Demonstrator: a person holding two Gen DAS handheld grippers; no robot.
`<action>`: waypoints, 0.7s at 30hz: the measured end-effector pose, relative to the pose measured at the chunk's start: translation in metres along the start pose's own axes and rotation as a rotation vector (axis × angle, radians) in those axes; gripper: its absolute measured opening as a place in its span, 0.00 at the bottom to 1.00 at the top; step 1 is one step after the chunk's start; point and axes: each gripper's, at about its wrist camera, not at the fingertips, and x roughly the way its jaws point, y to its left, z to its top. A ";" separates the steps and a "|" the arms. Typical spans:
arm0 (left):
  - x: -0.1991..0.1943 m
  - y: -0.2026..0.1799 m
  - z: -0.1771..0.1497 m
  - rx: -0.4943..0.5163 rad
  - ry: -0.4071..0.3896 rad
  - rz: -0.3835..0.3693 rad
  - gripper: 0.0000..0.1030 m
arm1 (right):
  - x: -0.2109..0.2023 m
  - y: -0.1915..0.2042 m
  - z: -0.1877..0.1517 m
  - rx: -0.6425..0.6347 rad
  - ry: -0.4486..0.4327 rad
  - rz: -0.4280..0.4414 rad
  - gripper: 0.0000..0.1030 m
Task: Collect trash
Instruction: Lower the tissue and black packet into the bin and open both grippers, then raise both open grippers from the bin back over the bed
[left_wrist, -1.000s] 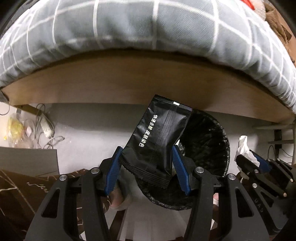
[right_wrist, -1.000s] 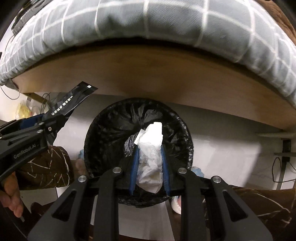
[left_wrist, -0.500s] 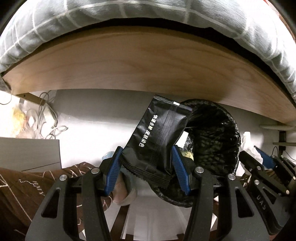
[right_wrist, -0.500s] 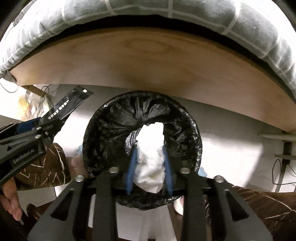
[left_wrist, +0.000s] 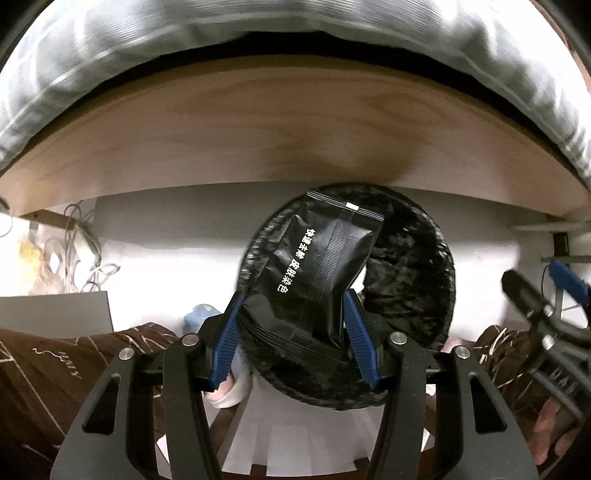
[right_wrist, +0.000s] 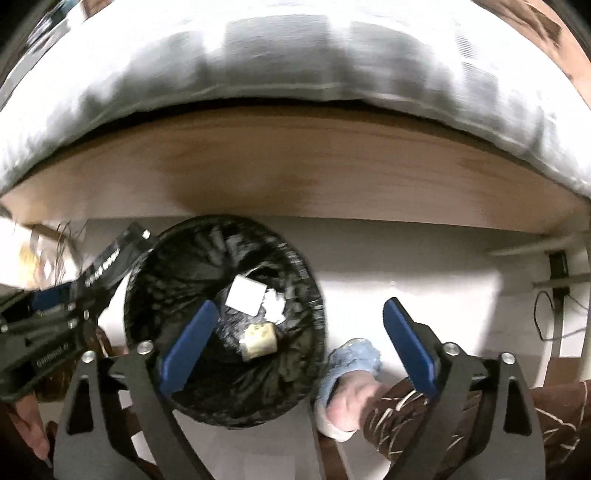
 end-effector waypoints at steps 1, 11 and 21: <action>0.001 -0.006 -0.001 0.012 0.001 0.002 0.51 | -0.001 -0.006 0.000 0.010 -0.003 -0.007 0.89; 0.015 -0.040 -0.009 0.074 0.042 -0.010 0.52 | -0.005 -0.036 -0.001 0.064 -0.026 -0.036 0.89; 0.012 -0.046 -0.008 0.108 0.004 0.006 0.77 | -0.010 -0.038 0.002 0.071 -0.048 -0.054 0.89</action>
